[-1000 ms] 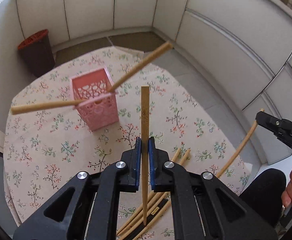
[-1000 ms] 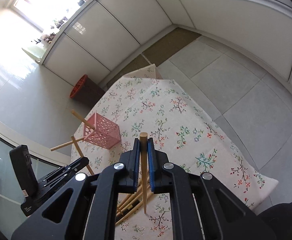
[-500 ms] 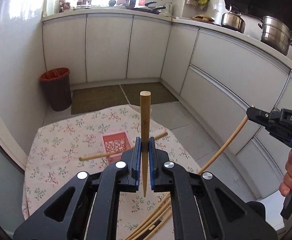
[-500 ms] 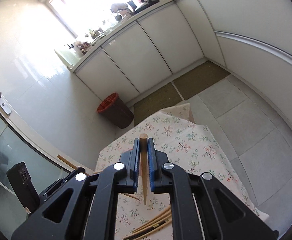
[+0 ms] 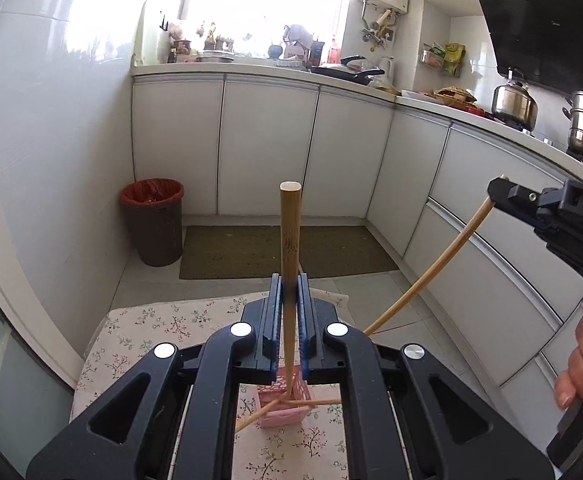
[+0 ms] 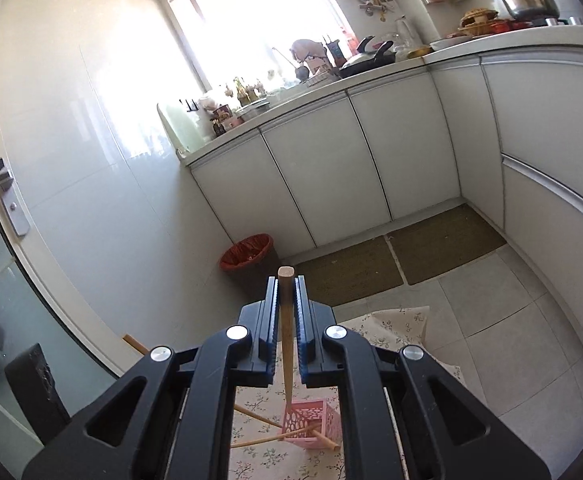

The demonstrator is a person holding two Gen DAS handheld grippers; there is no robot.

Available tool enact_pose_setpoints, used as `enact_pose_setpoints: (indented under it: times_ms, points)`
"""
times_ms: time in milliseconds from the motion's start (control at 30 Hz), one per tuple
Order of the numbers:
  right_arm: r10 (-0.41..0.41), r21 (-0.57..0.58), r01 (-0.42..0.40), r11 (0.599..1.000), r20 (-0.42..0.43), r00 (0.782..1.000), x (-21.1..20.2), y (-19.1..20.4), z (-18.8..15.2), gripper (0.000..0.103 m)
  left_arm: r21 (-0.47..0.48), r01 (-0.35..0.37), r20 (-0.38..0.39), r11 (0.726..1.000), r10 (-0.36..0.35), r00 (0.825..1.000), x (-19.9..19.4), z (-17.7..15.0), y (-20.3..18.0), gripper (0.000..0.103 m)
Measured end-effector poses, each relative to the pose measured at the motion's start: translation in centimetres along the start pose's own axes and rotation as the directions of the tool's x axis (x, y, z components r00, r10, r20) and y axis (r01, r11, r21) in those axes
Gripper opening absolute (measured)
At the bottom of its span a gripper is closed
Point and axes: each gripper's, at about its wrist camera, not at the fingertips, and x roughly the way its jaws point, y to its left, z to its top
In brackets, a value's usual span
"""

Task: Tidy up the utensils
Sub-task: 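Lower the chopstick into the pink cup and open the left tool, then move both open tools back down to the wooden chopsticks on the cloth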

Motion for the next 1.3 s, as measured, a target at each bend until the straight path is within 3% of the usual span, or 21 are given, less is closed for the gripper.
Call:
enact_pose_setpoints:
  times_ms: [200,400,467,767,867,1033,1100,1167,1233,1300]
  points:
    - [-0.032,-0.078,0.027,0.997,-0.064,0.997,5.9,-0.4,-3.7,0.008,-0.012,-0.029,-0.051,1.0,0.028,0.998,3.9,-2.1,0.9,0.006]
    - [-0.013,-0.131,-0.002,0.991,-0.115,0.993,9.2,-0.1,-5.6,0.008,-0.054,-0.032,-0.11,0.998,0.026,0.994,6.1,-3.7,2.2,0.01]
    - [-0.014,-0.144,-0.006,0.99,-0.135,0.991,9.8,0.1,-6.0,0.008,-0.085,-0.029,-0.107,0.996,0.02,0.994,5.9,-3.7,2.8,0.016]
    - [-0.019,-0.179,-0.005,0.984,-0.13,0.991,8.5,2.0,-6.4,0.012,-0.122,-0.071,-0.029,0.99,0.068,0.997,2.1,-2.1,4.1,0.021]
    - [-0.029,-0.185,0.007,0.983,-0.12,0.992,7.5,2.4,-6.3,0.012,-0.109,-0.106,-0.008,0.988,0.106,0.994,0.9,-1.7,4.0,0.03]
    - [-0.061,-0.186,0.047,0.981,-0.075,0.995,5.1,3.0,-6.4,0.037,-0.071,-0.164,0.02,0.984,0.165,0.986,-1.0,-1.6,3.4,0.036]
    - [-0.082,-0.193,0.07,0.979,-0.052,0.995,4.0,3.3,-6.7,0.048,-0.066,-0.173,0.028,0.983,0.175,0.984,-1.8,-1.7,3.2,0.043]
    - [-0.103,-0.192,0.095,0.977,-0.036,0.994,2.9,3.5,-7.1,0.057,-0.06,-0.191,0.049,0.98,0.194,0.98,-2.8,-1.8,3.0,0.059]
    - [-0.135,-0.189,0.129,0.973,-0.022,0.991,1.9,3.7,-7.7,0.063,-0.051,-0.2,0.074,0.978,0.204,0.976,-3.9,-1.9,2.7,0.067]
    - [-0.172,-0.178,0.17,0.969,0.005,0.985,0.7,3.6,-8.2,0.076,-0.04,-0.202,0.089,0.979,0.205,0.975,-4.9,-2.0,2.2,0.074]
